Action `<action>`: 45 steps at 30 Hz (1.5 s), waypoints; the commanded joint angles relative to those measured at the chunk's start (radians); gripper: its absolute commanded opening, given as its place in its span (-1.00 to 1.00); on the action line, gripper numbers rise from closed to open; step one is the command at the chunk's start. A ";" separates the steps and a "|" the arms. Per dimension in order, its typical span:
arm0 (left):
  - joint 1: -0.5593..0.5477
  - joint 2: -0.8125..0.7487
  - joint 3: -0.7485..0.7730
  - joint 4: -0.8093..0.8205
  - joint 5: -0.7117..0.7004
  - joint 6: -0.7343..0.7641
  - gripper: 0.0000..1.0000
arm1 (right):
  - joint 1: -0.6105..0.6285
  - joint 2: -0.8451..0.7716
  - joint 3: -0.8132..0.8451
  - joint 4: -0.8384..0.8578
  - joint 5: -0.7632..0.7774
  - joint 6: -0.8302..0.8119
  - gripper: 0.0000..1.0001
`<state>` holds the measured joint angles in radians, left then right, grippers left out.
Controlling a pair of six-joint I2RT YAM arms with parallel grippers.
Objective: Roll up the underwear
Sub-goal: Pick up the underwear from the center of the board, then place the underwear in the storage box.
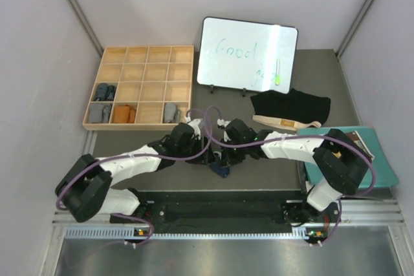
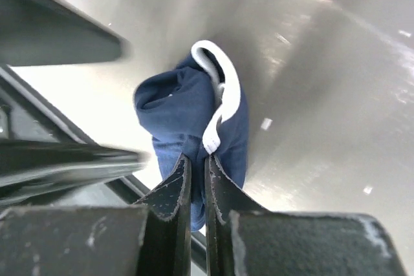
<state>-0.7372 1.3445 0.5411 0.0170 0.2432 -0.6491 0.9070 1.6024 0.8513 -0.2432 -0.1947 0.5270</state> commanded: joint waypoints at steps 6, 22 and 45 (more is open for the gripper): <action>0.126 -0.321 0.092 -0.267 -0.078 0.066 0.54 | -0.148 -0.151 -0.075 0.127 -0.184 0.131 -1.00; 0.285 -0.582 0.091 0.019 0.111 -0.092 0.41 | -0.212 -0.364 -0.047 0.593 -0.316 0.665 -1.00; 0.283 -0.487 -0.039 0.425 0.323 -0.323 0.17 | -0.195 -0.340 -0.060 0.653 -0.345 0.708 -1.00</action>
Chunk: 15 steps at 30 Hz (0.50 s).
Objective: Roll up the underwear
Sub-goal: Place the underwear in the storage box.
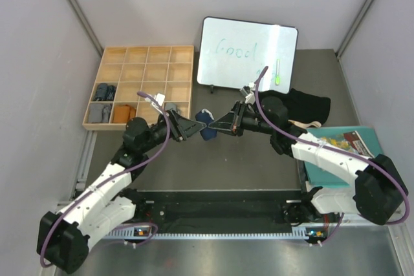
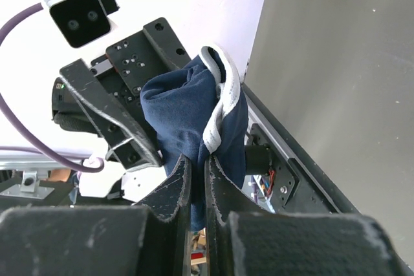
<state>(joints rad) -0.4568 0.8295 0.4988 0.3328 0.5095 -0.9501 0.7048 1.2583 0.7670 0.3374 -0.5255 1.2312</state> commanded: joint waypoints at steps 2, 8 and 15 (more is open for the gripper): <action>0.003 0.036 0.000 0.124 0.055 -0.022 0.10 | 0.009 0.004 0.026 0.068 -0.016 0.002 -1.00; 0.003 0.059 0.006 0.141 0.057 -0.007 -0.08 | 0.015 0.015 0.034 0.052 -0.027 -0.013 -1.00; 0.003 0.164 0.023 0.137 0.121 0.008 -0.81 | 0.019 0.016 0.049 -0.009 -0.005 -0.079 -1.00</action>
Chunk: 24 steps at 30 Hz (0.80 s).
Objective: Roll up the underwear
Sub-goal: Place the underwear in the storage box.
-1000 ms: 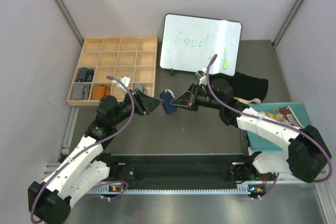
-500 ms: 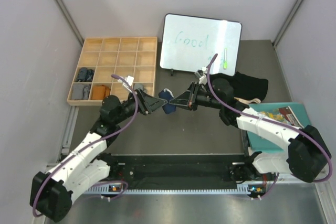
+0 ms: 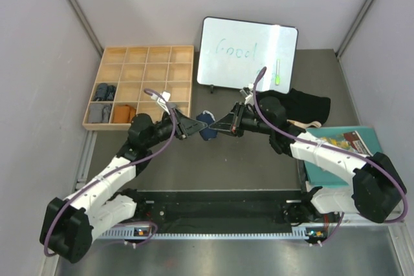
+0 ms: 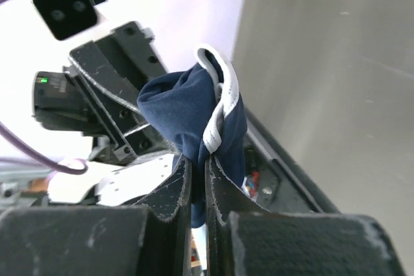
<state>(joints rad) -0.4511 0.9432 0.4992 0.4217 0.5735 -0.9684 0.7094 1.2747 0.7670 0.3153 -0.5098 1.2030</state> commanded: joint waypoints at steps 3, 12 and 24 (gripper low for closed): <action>-0.003 0.092 0.074 -0.083 0.048 0.121 -1.00 | 0.015 -0.006 0.052 -0.031 0.004 -0.094 -0.97; 0.155 0.247 0.307 -0.489 0.014 0.425 -1.00 | -0.106 -0.080 0.009 -0.173 0.062 -0.263 0.22; 0.409 0.520 0.527 -0.670 0.101 0.638 -1.00 | -0.198 -0.146 -0.057 -0.213 -0.030 -0.368 0.24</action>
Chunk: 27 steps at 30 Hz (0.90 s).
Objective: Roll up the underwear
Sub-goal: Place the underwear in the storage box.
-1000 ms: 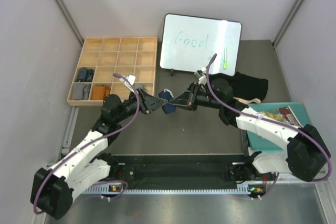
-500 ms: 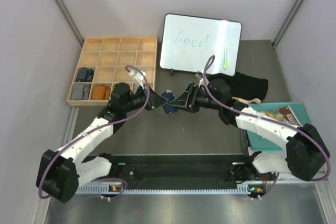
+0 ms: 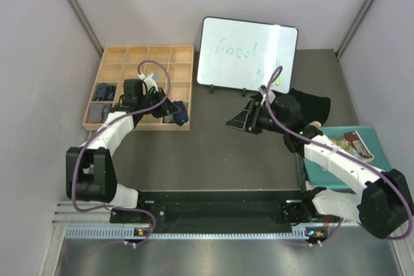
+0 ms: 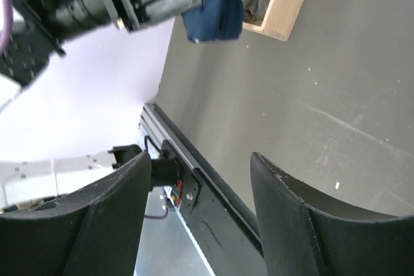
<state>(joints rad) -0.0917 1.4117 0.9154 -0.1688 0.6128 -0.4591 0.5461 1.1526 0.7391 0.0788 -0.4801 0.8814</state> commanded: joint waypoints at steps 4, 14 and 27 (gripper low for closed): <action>0.133 0.137 0.200 -0.167 0.099 0.216 -1.00 | -0.044 -0.017 -0.056 0.055 -0.098 -0.041 0.24; 0.241 0.299 0.347 -0.347 0.137 0.367 -1.00 | -0.069 -0.016 -0.076 0.062 -0.149 -0.055 0.24; 0.317 0.418 0.402 -0.357 0.082 0.433 -1.00 | -0.074 -0.017 -0.104 0.085 -0.178 -0.053 0.24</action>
<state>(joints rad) 0.2028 1.7969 1.2587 -0.5079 0.7063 -0.0872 0.4877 1.1530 0.6441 0.1078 -0.6384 0.8467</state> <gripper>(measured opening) 0.122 0.620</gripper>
